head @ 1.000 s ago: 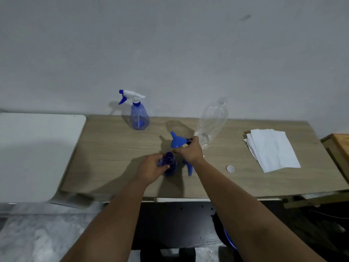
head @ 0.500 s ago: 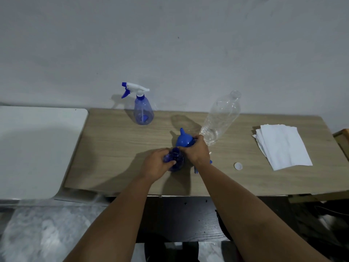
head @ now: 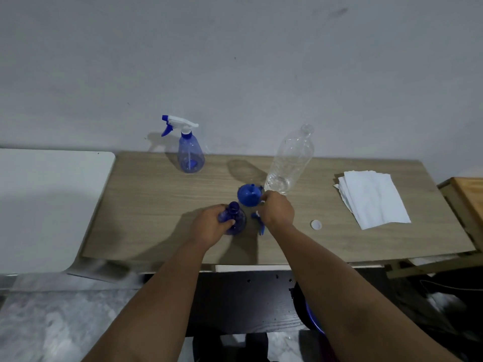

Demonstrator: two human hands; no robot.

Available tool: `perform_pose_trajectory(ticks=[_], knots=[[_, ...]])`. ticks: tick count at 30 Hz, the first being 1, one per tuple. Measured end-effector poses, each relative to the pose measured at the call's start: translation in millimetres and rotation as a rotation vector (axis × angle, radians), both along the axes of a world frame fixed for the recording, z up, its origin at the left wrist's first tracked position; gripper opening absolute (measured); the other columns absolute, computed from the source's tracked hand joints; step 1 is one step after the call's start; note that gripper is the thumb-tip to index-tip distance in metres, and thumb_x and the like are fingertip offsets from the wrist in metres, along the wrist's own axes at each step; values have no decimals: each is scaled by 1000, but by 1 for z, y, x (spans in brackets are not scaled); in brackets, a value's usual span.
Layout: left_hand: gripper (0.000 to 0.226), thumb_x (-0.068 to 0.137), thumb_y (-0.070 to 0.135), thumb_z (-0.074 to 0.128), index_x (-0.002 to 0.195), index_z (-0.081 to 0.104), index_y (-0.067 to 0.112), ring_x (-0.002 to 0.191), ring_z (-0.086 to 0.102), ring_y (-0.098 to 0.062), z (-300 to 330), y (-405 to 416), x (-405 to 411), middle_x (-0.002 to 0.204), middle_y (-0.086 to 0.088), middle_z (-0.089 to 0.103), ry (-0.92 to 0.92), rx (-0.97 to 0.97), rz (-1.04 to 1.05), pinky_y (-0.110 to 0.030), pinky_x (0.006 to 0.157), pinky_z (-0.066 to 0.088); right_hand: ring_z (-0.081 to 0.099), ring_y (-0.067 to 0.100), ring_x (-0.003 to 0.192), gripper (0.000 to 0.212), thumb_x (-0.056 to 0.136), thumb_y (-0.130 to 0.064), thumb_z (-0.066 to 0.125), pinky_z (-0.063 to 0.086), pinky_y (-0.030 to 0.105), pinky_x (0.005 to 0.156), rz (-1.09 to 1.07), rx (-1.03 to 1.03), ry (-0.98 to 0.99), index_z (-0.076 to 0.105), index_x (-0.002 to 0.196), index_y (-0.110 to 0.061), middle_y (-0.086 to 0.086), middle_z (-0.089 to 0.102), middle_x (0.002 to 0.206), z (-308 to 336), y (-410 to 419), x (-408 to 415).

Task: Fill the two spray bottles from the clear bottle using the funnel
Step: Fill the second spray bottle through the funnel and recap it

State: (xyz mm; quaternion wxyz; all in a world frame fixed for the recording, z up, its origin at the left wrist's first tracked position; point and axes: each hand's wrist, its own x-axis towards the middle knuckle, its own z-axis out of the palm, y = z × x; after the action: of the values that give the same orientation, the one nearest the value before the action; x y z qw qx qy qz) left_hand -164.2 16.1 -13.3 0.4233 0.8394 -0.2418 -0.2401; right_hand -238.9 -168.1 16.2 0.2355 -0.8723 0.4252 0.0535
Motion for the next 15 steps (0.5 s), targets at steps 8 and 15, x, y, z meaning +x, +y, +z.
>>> perform_pose_trajectory(ticks=[8,15], knots=[[34,82,14,75,115,69,20,97,65,-17,3,-4,-21,104,2,71,3,-4,2,-37,90,52,66,28,105,27,94,-26,68,54,37,83,67,3,178,62,117,-14,9,65,118,-17,-16,-31],[33,82,13,75,112,69,23,96,66,-13,1,-4,-27,102,5,72,33,-27,2,-39,91,53,69,33,98,29,93,-27,69,48,35,73,-33,48,66,64,115,-10,12,71,108,-30,-14,-46]])
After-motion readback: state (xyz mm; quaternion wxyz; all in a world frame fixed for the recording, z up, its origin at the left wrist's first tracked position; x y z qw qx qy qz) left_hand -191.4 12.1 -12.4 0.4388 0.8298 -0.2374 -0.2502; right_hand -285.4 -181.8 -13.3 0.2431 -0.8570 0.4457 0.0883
